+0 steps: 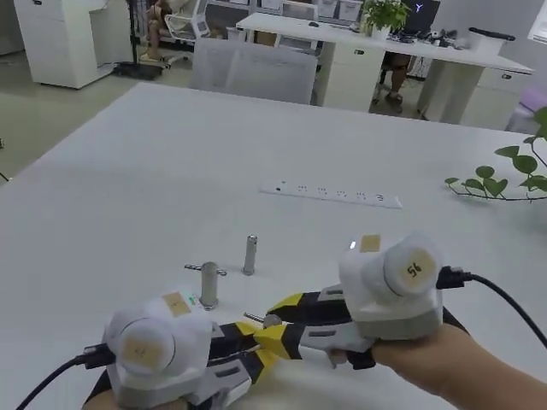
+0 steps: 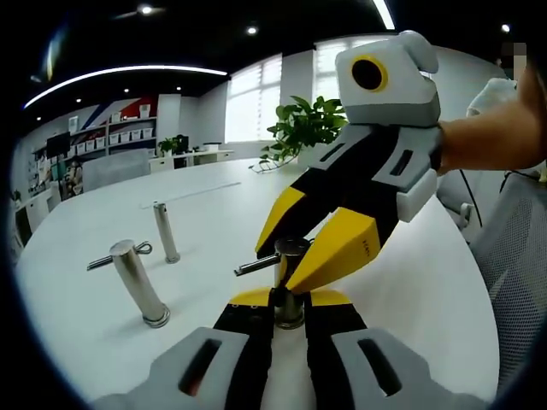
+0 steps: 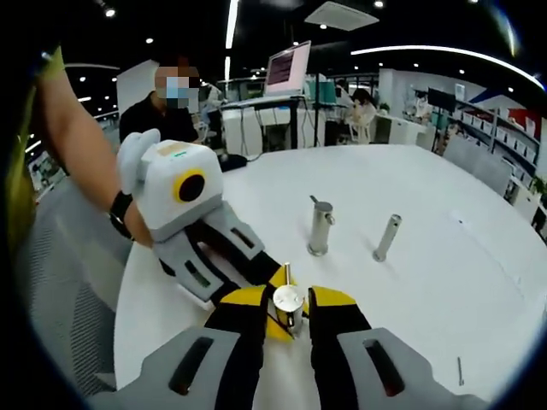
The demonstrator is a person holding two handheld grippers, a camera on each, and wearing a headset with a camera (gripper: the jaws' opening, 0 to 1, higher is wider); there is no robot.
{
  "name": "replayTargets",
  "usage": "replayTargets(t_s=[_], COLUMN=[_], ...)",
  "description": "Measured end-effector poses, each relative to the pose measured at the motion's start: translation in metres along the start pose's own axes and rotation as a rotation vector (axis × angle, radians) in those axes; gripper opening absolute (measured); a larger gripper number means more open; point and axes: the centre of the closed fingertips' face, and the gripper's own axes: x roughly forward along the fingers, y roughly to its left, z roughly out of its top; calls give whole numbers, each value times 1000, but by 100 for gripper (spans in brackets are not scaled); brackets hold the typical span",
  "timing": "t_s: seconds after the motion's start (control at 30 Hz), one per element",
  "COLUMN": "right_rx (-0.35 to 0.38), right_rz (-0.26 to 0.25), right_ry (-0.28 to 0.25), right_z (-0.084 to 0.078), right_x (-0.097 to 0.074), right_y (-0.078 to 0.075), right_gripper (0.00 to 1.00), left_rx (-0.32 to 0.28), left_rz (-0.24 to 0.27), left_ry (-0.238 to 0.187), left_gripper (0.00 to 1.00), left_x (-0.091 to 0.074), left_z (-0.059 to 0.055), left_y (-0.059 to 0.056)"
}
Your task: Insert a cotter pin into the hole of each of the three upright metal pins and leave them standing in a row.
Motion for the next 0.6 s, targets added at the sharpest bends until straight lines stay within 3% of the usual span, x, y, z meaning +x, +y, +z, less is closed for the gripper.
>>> replayTargets(t_s=[0.6], right_rx=[-32], right_rz=[0], right_ry=[-5], right_z=[-3], right_x=[3], right_y=[-1], right_gripper=[14], left_rx=[-5], left_rz=[-3], left_ry=[2], left_gripper=[12], left_x=[-1], left_z=[0], left_y=[0])
